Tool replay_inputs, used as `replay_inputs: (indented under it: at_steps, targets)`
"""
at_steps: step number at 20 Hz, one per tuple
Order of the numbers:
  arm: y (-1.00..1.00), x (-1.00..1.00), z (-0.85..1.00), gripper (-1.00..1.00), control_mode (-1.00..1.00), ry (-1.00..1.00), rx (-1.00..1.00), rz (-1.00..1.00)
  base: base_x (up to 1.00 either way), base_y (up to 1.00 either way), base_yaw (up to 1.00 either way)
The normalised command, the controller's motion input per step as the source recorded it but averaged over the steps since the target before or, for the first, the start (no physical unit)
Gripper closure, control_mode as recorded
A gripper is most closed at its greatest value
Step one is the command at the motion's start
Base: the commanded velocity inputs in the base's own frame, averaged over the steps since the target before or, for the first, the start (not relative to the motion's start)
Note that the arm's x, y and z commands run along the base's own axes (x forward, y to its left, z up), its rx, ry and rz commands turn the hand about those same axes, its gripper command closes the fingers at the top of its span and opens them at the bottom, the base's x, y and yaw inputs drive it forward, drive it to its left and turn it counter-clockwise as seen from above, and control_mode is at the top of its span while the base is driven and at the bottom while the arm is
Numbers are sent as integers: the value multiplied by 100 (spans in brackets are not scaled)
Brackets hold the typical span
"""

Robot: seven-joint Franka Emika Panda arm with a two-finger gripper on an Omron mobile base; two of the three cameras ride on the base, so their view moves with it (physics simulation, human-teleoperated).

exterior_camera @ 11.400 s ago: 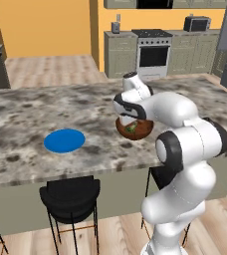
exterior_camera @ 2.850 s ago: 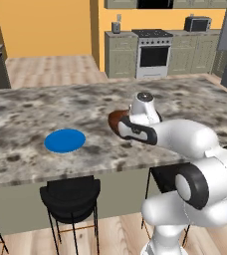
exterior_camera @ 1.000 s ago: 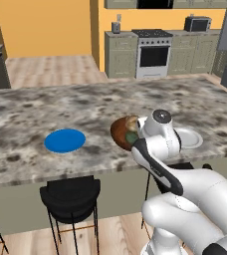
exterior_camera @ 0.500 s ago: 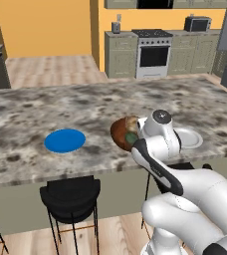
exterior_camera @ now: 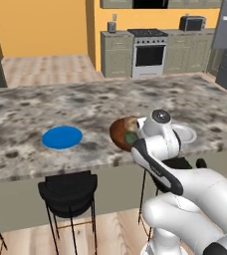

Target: Pick the chicken drumstick and broccoli from their plates and place them in the bowl. Then put the bowl in the fridge.

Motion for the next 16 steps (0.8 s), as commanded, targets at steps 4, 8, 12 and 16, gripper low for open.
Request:
replay_inputs:
  at_steps: [4, 8, 12, 16]
  targets:
    - [0, 0, 0, 100, 100, 0, 0, 0, -58, -7, -30]
    - [0, 0, 0, 100, 100, 0, 0, 0, -17, -4, -56]
    - [0, 0, 0, 100, 100, 0, 0, 0, 0, 0, -84]
    - [0, 0, 0, 100, 100, 0, 0, 0, 0, -5, -89]
